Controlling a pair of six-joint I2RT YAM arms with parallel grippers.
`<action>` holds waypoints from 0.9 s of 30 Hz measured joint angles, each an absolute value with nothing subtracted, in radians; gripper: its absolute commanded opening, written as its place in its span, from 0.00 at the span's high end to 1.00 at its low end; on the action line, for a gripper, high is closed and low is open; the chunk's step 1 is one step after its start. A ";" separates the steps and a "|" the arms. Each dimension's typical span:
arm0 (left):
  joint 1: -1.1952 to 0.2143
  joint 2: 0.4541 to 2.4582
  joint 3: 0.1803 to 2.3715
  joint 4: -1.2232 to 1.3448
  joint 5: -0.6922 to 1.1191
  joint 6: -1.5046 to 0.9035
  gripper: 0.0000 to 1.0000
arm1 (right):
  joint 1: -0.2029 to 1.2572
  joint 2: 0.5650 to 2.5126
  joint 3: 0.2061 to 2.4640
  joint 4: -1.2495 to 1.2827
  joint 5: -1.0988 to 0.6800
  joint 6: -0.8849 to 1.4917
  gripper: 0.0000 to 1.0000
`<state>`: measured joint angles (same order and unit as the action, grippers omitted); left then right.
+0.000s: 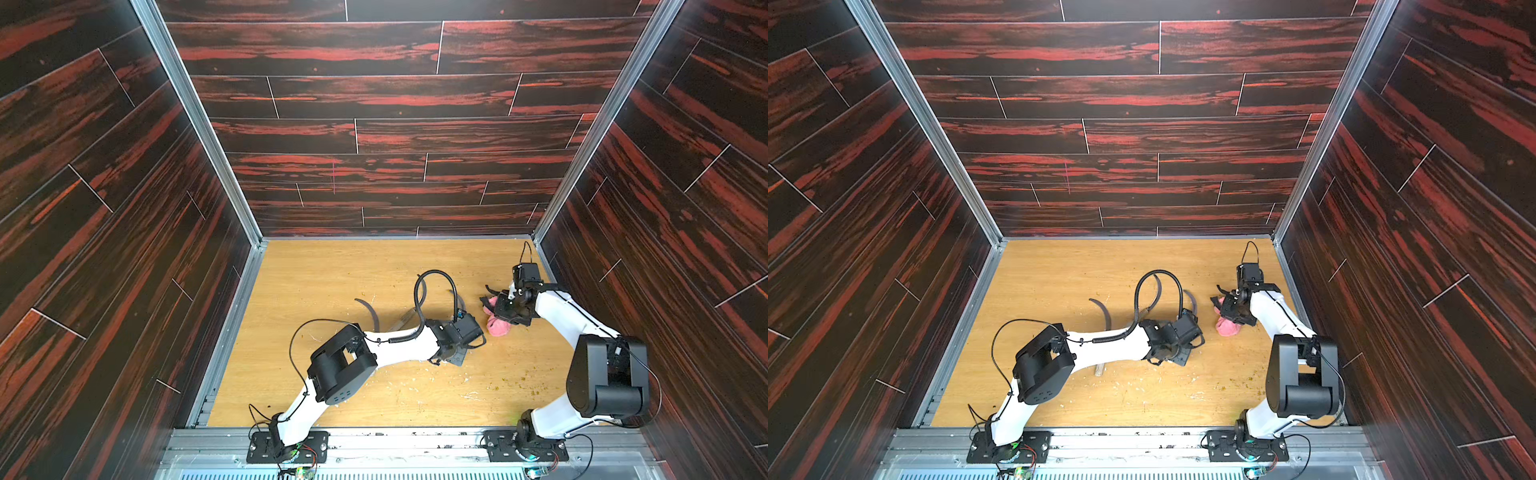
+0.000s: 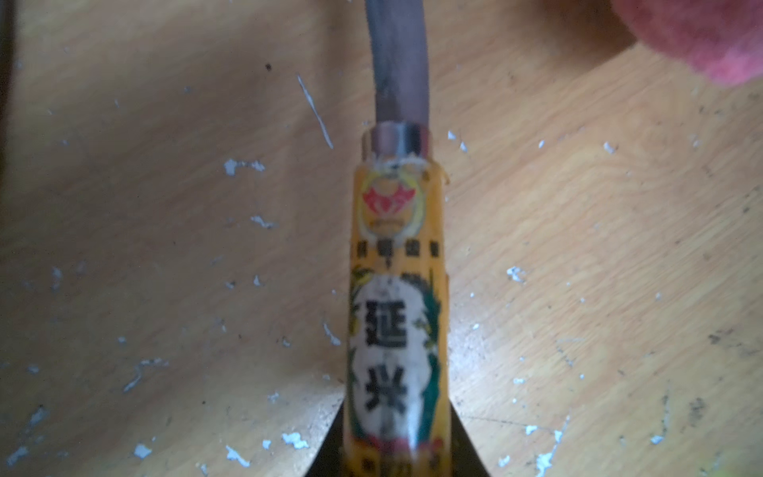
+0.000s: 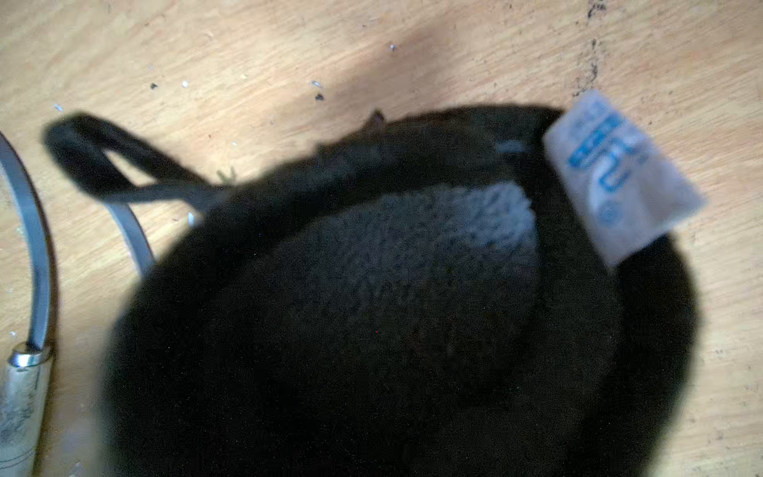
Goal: Wipe small sickles with rags
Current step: Place the small sickle at the center of the board.
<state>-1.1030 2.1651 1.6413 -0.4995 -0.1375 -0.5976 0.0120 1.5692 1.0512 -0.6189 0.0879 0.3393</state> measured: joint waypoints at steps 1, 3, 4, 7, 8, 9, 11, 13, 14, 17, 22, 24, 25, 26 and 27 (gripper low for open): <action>-1.101 2.168 1.645 -0.500 -0.134 -0.600 0.94 | 0.012 1.569 1.051 -0.619 0.088 0.339 0.92; -1.098 2.175 1.647 -0.501 -0.125 -0.603 0.94 | 0.012 1.569 1.051 -0.619 0.088 0.339 0.92; -1.097 2.181 1.648 -0.504 -0.118 -0.604 0.94 | 0.012 1.569 1.051 -0.619 0.088 0.339 0.92; -1.092 2.201 1.652 -0.511 -0.103 -0.611 0.93 | 0.012 1.569 1.051 -0.619 0.087 0.339 0.92; -1.092 2.207 1.652 -0.513 -0.101 -0.612 0.93 | 0.012 1.569 1.051 -0.619 0.086 0.339 0.92; -1.090 2.212 1.652 -0.516 -0.096 -0.614 0.92 | 0.012 1.569 1.051 -0.619 0.086 0.339 0.92; -1.087 2.214 1.656 -0.521 -0.091 -0.618 0.92 | 0.012 1.569 1.051 -0.619 0.087 0.338 0.92; -1.085 2.214 1.664 -0.528 -0.086 -0.621 0.91 | 0.012 1.569 1.051 -0.619 0.087 0.336 0.92; -1.084 2.215 1.668 -0.531 -0.084 -0.622 0.91 | 0.012 1.569 1.051 -0.619 0.087 0.336 0.91; -1.081 2.225 1.685 -0.537 -0.076 -0.626 0.89 | 0.012 1.570 1.051 -0.619 0.087 0.336 0.90; -1.076 2.239 1.703 -0.557 -0.065 -0.628 0.81 | 0.012 1.612 1.051 -0.604 0.087 0.336 0.86; -1.074 2.240 1.704 -0.560 -0.060 -0.629 0.80 | 0.012 1.633 1.051 -0.601 0.086 0.335 0.85; -1.074 2.240 1.704 -0.561 -0.059 -0.629 0.80 | 0.012 1.639 1.051 -0.600 0.085 0.335 0.85; -1.073 2.240 1.704 -0.561 -0.058 -0.629 0.79 | 0.012 1.644 1.051 -0.599 0.083 0.335 0.85; -1.073 2.241 1.704 -0.561 -0.056 -0.629 0.77 | 0.012 1.646 1.051 -0.597 0.082 0.335 0.85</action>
<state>-1.0729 2.2406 1.7042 -0.5613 -0.0563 -0.6289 0.0120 1.6463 1.0512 -0.5972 0.0818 0.3351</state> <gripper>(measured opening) 0.262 0.148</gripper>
